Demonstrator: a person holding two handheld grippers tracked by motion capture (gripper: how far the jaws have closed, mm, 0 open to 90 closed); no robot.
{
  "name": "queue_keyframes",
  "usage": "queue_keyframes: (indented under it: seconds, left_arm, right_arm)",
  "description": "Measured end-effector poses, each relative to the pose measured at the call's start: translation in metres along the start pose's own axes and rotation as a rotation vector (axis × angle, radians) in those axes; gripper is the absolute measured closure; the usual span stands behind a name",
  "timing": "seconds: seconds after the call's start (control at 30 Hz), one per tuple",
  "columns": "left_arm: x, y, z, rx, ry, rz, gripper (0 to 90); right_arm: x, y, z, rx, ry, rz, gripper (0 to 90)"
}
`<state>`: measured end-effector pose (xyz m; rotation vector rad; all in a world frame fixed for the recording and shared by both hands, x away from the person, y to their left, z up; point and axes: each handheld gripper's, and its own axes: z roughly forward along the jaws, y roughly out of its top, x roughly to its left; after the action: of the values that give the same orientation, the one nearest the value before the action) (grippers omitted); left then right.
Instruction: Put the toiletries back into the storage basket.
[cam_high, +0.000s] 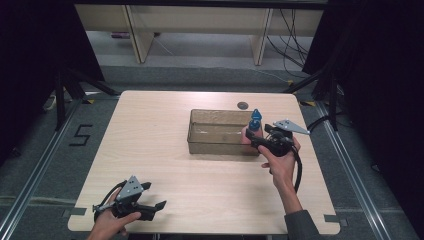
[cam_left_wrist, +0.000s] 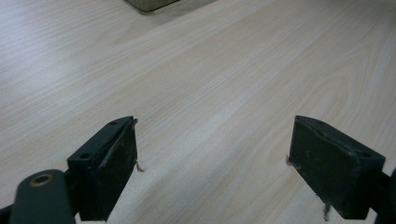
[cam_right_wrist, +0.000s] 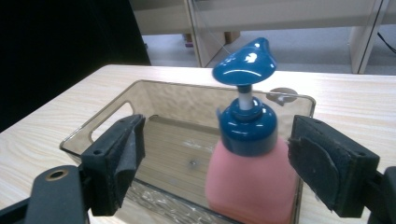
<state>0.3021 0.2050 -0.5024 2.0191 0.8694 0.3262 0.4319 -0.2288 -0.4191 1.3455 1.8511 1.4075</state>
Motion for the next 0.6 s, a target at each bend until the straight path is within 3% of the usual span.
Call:
queue_keyframes:
  seconds: [0.07, 0.2, 0.23, 0.27, 0.37, 0.43, 0.47, 0.5, 0.53, 0.57, 0.6]
  left_arm:
    - [0.0, 0.0, 0.0, -0.002, 0.006, 0.0, 14.7]
    - [0.0, 0.0, 0.0, 0.001, 0.004, 0.001, 14.7]
    - [0.001, 0.0, 0.0, 0.001, 0.008, 0.002, 14.7]
    - [0.002, 0.0, -0.001, 0.015, 0.013, 0.016, 14.7]
    - [0.0, 0.0, 0.0, 0.0, 0.004, 0.0, 14.7]
    - [0.002, 0.0, -0.001, 0.017, 0.014, 0.019, 14.7]
    - [0.0, 0.0, 0.0, -0.004, 0.003, -0.005, 14.7]
    - [0.0, 0.0, 0.0, 0.001, 0.005, 0.001, 14.7]
    - [0.0, 0.0, 0.0, 0.0, 0.005, 0.001, 14.7]
    - [0.001, 0.0, 0.0, 0.002, 0.008, 0.003, 14.7]
    - [0.002, 0.0, -0.001, 0.017, 0.014, 0.019, 14.7]
  right_arm:
    - [0.004, -0.001, -0.001, -0.002, 0.013, 0.017, 19.6]
    - [0.006, -0.003, -0.001, -0.023, 0.029, -0.012, 19.5]
    - [0.011, -0.002, -0.004, 0.006, 0.021, 0.024, 19.4]
    - [0.011, -0.003, -0.004, -0.009, 0.021, -0.022, 19.4]
    - [0.015, -0.005, -0.005, -0.001, 0.03, -0.014, 19.4]
    - [0.015, -0.006, -0.004, -0.011, 0.043, -0.027, 19.4]
    - [0.017, -0.007, -0.005, -0.005, 0.031, -0.028, 19.2]
    - [0.019, -0.008, -0.005, -0.009, 0.042, -0.01, 19.2]
    - [0.017, -0.009, -0.005, -0.012, 0.033, -0.046, 19.2]
    - [0.021, -0.01, -0.005, -0.012, 0.058, 0.0, 19.2]
    - [0.022, -0.011, -0.005, -0.011, 0.06, -0.009, 19.2]
